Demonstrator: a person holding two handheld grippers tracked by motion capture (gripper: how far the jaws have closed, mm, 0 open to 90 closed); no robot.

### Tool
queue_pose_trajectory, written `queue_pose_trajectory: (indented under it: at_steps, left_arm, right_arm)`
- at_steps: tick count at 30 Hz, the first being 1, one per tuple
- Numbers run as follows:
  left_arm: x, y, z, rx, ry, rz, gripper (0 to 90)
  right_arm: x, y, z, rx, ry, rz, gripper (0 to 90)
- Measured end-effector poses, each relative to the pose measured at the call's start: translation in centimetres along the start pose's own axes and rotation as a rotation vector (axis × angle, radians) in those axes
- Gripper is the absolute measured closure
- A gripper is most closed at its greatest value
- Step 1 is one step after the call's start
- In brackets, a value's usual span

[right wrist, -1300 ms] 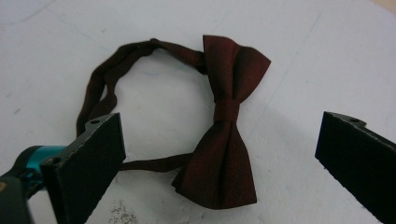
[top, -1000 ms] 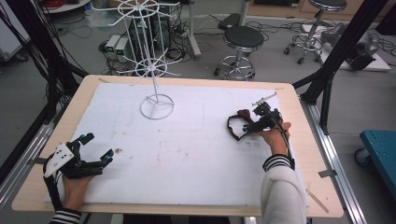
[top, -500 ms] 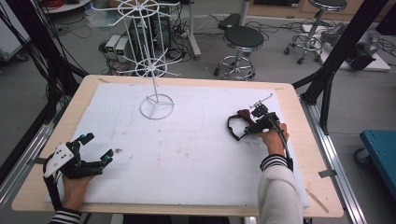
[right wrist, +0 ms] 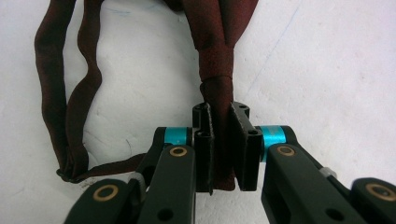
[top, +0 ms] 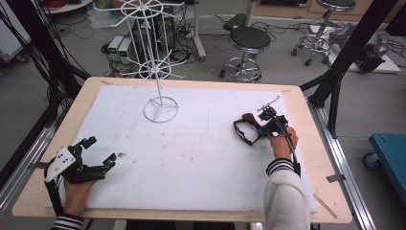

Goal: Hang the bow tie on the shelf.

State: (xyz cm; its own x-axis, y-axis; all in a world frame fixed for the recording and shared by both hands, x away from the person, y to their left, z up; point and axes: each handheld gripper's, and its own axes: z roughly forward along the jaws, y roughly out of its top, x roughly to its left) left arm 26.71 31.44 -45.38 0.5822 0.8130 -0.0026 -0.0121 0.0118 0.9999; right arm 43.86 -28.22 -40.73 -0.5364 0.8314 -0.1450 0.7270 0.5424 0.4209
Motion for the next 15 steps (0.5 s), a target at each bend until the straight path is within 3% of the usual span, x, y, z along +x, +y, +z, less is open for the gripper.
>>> queue_pose_trajectory:
  at_steps: [10, 15]
  left_arm:
    - [0.0, 0.0, 0.0, -0.002, 0.0, -0.007, 1.7]
    - [0.1, 0.0, 0.0, 0.0, 0.003, -0.009, 1.7]
  right_arm:
    - [-0.1, -0.1, -0.8, -0.053, 0.031, 0.026, 81.3]
    - [-0.1, -0.4, -1.6, -0.111, 0.074, 0.048, 81.3]
